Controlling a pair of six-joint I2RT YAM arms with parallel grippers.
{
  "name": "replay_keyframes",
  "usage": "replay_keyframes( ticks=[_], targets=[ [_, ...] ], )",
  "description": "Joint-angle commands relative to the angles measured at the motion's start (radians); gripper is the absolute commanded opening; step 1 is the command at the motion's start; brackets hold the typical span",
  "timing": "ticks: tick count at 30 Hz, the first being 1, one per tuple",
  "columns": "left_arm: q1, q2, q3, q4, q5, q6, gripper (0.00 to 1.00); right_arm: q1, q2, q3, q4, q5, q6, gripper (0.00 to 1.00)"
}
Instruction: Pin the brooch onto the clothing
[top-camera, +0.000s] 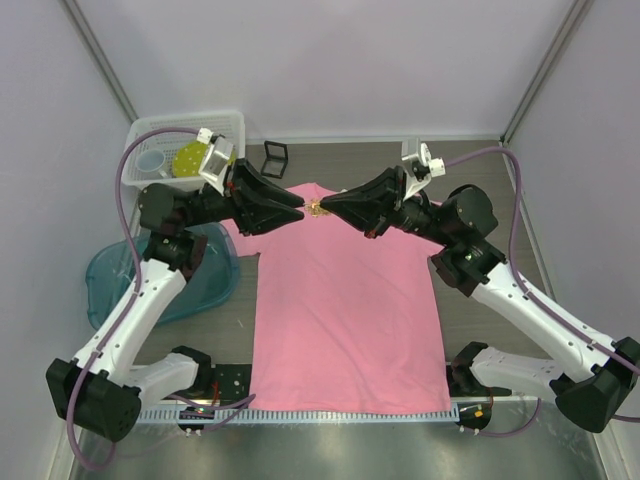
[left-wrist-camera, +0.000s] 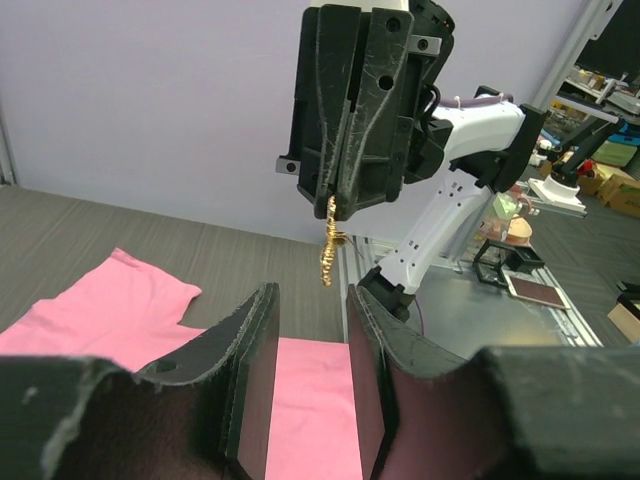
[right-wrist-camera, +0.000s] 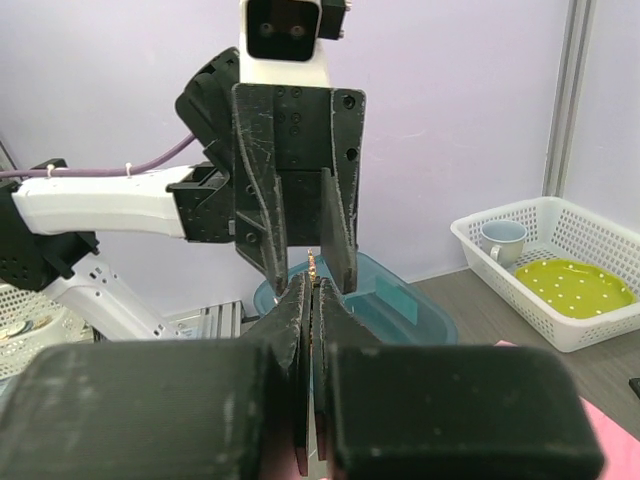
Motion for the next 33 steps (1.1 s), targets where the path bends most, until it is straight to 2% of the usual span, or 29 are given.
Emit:
replay_keyframes(
  ticks=[1,8,13,17,18,19,20,21,23,24,25,26,27,29,30,33],
  targets=[
    [-0.012,0.015,0.032,0.026,-0.028,0.011,0.35,0.010,-0.022,-0.005,0.059,-0.019,0.004,0.01],
    [-0.035,0.027,0.036,0.024,-0.037,0.008,0.34,0.012,-0.022,-0.012,0.056,-0.020,-0.006,0.01],
    [-0.047,0.032,0.036,0.016,-0.041,0.009,0.28,0.018,-0.023,-0.022,0.056,-0.017,-0.009,0.01],
    [-0.065,0.041,0.041,0.009,-0.046,-0.003,0.13,0.021,-0.022,-0.028,0.047,-0.008,-0.015,0.01],
    [-0.067,0.044,0.053,-0.025,-0.046,0.000,0.05,0.021,-0.020,-0.030,0.041,0.000,-0.015,0.01],
    [-0.065,0.046,0.067,-0.078,-0.043,0.022,0.00,0.021,-0.020,-0.027,0.024,0.004,-0.014,0.06],
    [-0.064,0.043,0.094,-0.174,-0.044,0.186,0.00,0.020,-0.022,-0.022,-0.001,0.009,-0.015,0.13],
    [-0.064,0.031,0.172,-0.473,-0.064,0.303,0.00,0.017,-0.026,-0.018,-0.028,0.014,-0.026,0.35],
    [-0.065,0.018,0.239,-0.725,-0.176,0.547,0.00,-0.005,-0.043,-0.001,-0.119,0.034,-0.052,0.49],
    [-0.065,0.017,0.300,-0.933,-0.222,0.759,0.00,-0.016,-0.052,0.004,-0.143,0.035,-0.060,0.58],
    [-0.088,0.024,0.334,-1.036,-0.362,0.864,0.00,-0.026,-0.069,0.008,-0.195,0.037,-0.069,0.61],
    [-0.114,0.033,0.367,-1.135,-0.439,0.964,0.00,-0.054,-0.080,0.010,-0.220,0.037,-0.087,0.66],
    [-0.145,0.041,0.415,-1.281,-0.531,1.143,0.00,-0.066,-0.086,0.015,-0.247,0.040,-0.095,0.67],
    [-0.252,0.044,0.423,-1.353,-0.796,1.258,0.00,-0.110,-0.095,0.019,-0.317,0.028,-0.098,0.71],
    [-0.284,0.041,0.405,-1.379,-0.877,1.299,0.00,-0.123,-0.097,0.021,-0.337,0.018,-0.100,0.72],
    [-0.326,0.036,0.401,-1.411,-0.951,1.347,0.00,-0.135,-0.095,0.022,-0.410,-0.003,-0.136,0.75]
  ],
)
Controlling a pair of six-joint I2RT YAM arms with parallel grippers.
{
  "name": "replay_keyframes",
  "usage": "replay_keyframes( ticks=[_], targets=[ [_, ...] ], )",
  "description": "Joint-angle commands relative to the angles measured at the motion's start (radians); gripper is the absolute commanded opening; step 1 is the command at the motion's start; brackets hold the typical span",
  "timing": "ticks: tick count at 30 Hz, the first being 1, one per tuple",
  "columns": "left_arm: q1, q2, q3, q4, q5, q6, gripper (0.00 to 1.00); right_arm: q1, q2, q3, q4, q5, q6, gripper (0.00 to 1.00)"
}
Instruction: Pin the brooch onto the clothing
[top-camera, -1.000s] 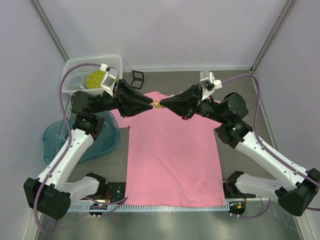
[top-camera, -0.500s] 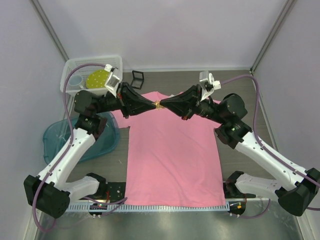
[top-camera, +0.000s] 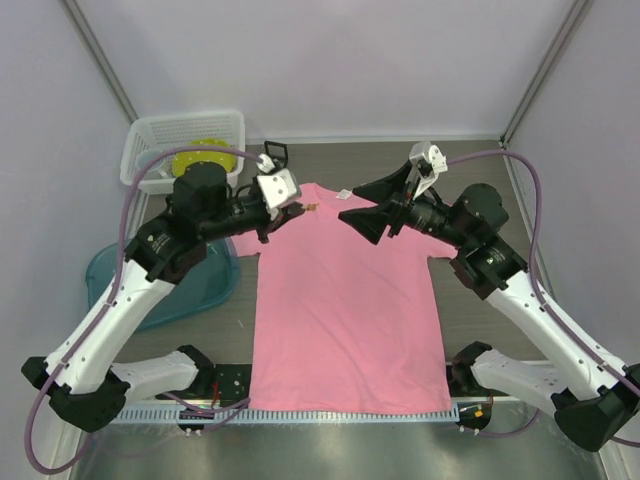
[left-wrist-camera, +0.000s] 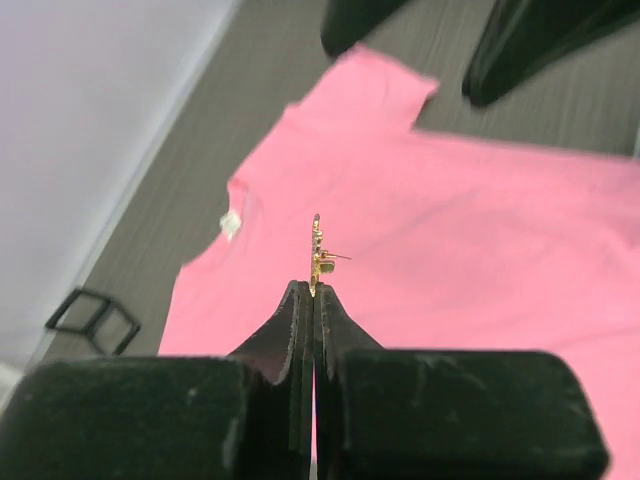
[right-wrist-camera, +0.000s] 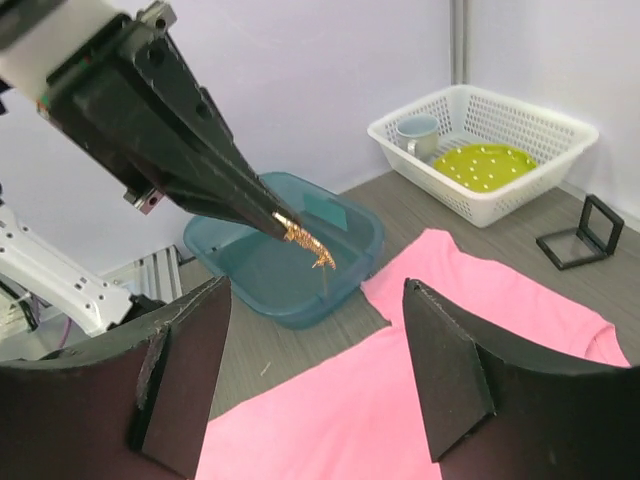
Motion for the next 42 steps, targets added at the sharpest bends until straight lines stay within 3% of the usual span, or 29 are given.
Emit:
replay_keyframes(
  ticks=[1,11,14,16,23,35,36,38,40,42],
  targets=[
    [-0.053,0.015,0.014,-0.276,-0.289,0.257,0.00,-0.016,-0.010,0.045,-0.141,-0.034,-0.065,0.75],
    [-0.029,0.171,0.194,-0.524,0.188,0.091,0.00,-0.016,0.073,0.064,-0.232,-0.209,-0.174,0.77],
    [0.009,0.213,0.201,-0.526,0.322,0.028,0.00,-0.008,0.093,0.084,-0.282,-0.257,-0.229,0.76],
    [0.019,0.222,0.200,-0.511,0.360,-0.004,0.00,0.004,0.095,0.088,-0.313,-0.263,-0.264,0.75],
    [0.031,0.233,0.182,-0.483,0.475,-0.050,0.00,0.030,0.113,0.084,-0.315,-0.306,-0.284,0.54],
    [0.033,0.262,0.177,-0.482,0.503,-0.090,0.00,0.085,0.155,0.098,-0.308,-0.338,-0.284,0.42],
    [0.033,0.265,0.177,-0.483,0.506,-0.087,0.00,0.087,0.158,0.099,-0.305,-0.341,-0.284,0.39],
    [0.033,0.268,0.177,-0.483,0.511,-0.086,0.00,0.090,0.162,0.099,-0.301,-0.346,-0.284,0.24],
    [0.033,0.268,0.177,-0.483,0.508,-0.083,0.00,0.088,0.164,0.099,-0.296,-0.355,-0.284,0.01],
    [0.040,0.266,0.175,-0.479,0.509,-0.084,0.05,0.090,0.162,0.093,-0.278,-0.352,-0.280,0.01]
  ],
)
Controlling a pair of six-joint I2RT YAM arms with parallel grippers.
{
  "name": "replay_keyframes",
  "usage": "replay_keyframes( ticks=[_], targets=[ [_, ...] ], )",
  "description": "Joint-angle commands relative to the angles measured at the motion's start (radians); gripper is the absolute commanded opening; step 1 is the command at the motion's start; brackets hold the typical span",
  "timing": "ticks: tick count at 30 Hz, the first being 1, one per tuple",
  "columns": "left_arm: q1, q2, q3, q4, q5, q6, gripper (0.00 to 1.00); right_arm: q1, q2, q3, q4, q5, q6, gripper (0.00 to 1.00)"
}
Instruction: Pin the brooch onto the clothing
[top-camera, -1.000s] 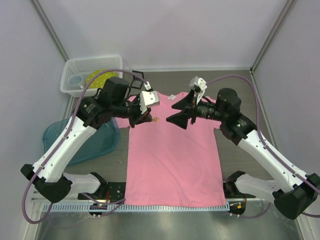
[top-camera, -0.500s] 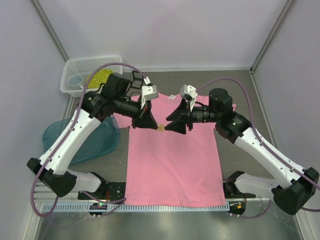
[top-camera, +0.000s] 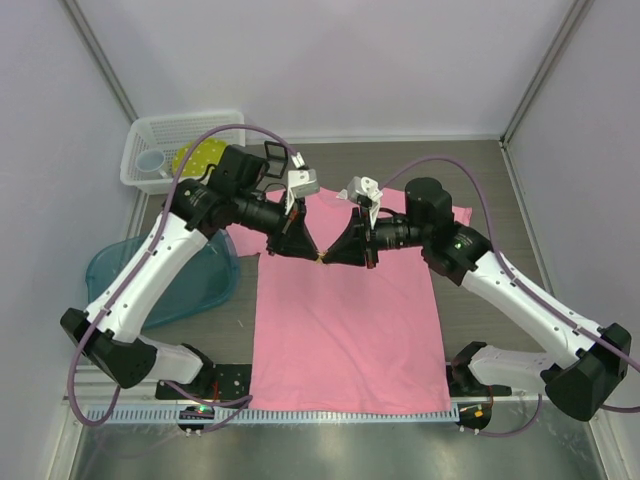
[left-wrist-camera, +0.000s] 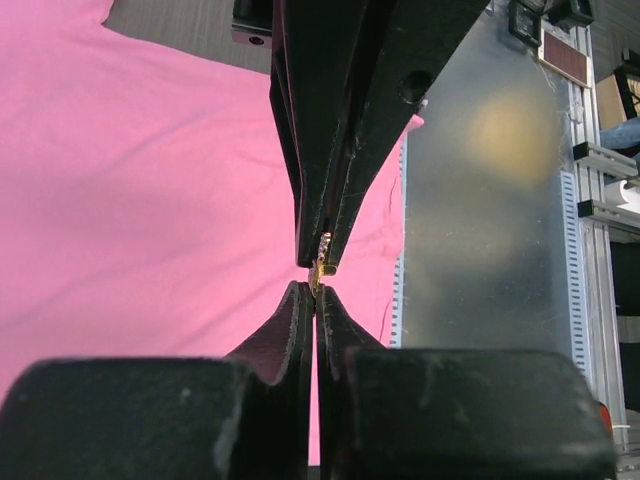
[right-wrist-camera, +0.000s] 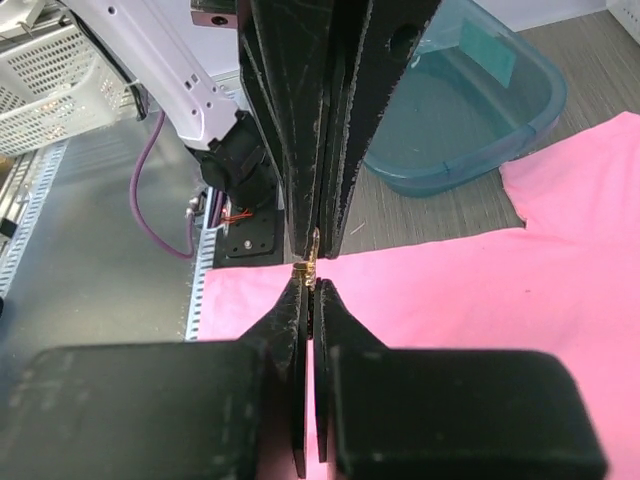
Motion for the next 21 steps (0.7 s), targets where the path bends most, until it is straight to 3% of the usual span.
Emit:
replay_keyframes(
  ticks=[1,5,7,12,21],
  targets=[
    [0.022,-0.011,-0.005,0.024,0.035,-0.016,0.17,0.004,-0.001,0.038,0.060,-0.012,0.012,0.01],
    [0.132,-0.065,-0.112,0.180,0.139,-0.129,0.45,-0.008,-0.002,0.013,0.114,0.013,0.108,0.01],
    [0.161,-0.137,-0.223,0.365,0.157,-0.255,0.51,-0.016,-0.001,0.002,0.154,0.011,0.158,0.01],
    [0.169,-0.240,-0.387,0.674,0.161,-0.412,0.52,-0.017,0.002,-0.025,0.267,0.001,0.257,0.01],
    [0.163,-0.237,-0.401,0.717,0.183,-0.450,0.46,-0.017,0.012,-0.031,0.293,0.005,0.279,0.01]
  ],
)
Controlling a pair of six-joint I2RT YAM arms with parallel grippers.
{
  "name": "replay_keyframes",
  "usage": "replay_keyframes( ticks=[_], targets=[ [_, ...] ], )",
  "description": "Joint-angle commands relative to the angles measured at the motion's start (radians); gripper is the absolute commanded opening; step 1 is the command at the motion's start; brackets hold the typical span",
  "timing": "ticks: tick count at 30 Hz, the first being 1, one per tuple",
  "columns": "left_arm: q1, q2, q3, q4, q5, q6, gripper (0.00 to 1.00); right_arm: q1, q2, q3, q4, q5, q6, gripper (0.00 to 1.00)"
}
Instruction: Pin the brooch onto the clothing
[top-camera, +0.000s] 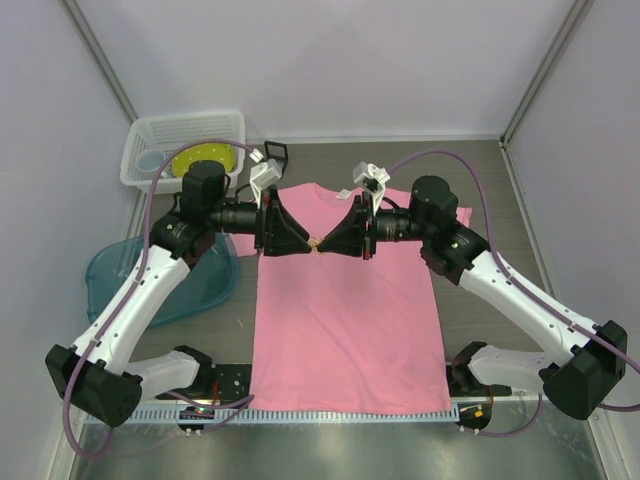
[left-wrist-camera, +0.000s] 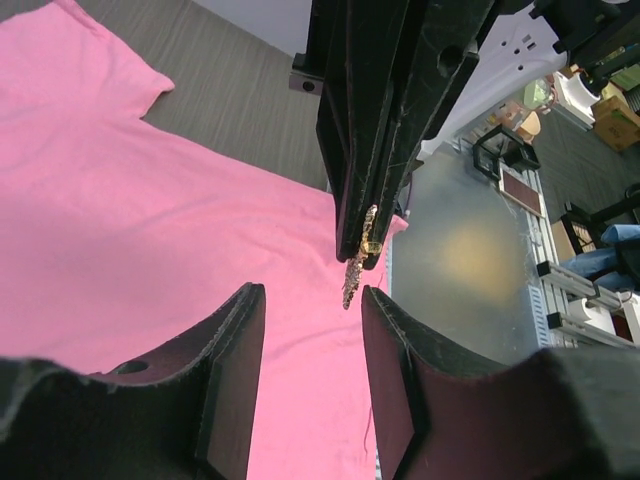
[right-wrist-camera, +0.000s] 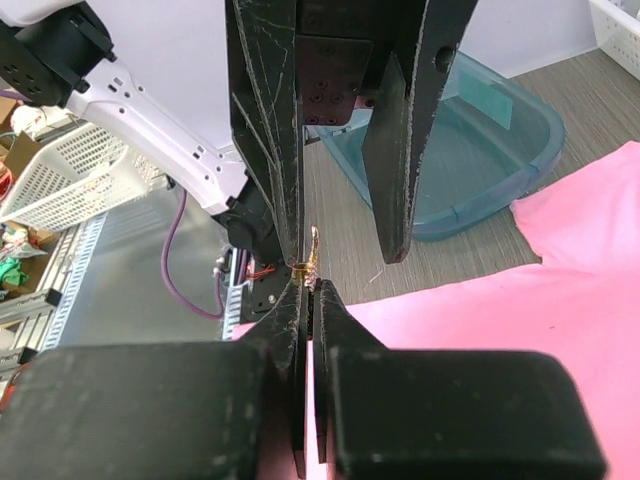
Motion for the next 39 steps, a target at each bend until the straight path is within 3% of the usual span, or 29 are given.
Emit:
replay_keyframes(
  ticks=[1,10,15,17,24,31,35,39],
  targets=[
    [-0.011,-0.016,0.001,0.114,0.038,-0.045,0.45,-0.002,-0.003,-0.002,0.075,-0.001,0.033,0.01],
    [-0.037,-0.017,-0.007,0.128,0.022,-0.042,0.34,-0.002,-0.002,-0.012,0.116,-0.011,0.067,0.01],
    [-0.039,-0.008,0.003,0.126,0.018,-0.042,0.05,-0.002,-0.005,-0.025,0.144,-0.011,0.095,0.01],
    [-0.037,-0.005,0.000,0.125,0.012,-0.050,0.00,-0.002,-0.005,-0.020,0.138,-0.015,0.096,0.06],
    [-0.031,0.027,0.067,-0.068,0.039,0.087,0.00,-0.057,-0.022,0.021,-0.003,-0.038,-0.003,0.27],
    [-0.033,0.053,0.099,-0.117,0.065,0.113,0.00,-0.065,-0.011,0.063,-0.129,-0.076,-0.117,0.30],
    [-0.034,0.064,0.105,-0.122,0.076,0.115,0.00,-0.054,-0.006,0.077,-0.146,-0.095,-0.141,0.39],
    [-0.040,0.070,0.112,-0.130,0.078,0.122,0.00,-0.042,0.006,0.103,-0.183,-0.096,-0.177,0.36]
  ],
)
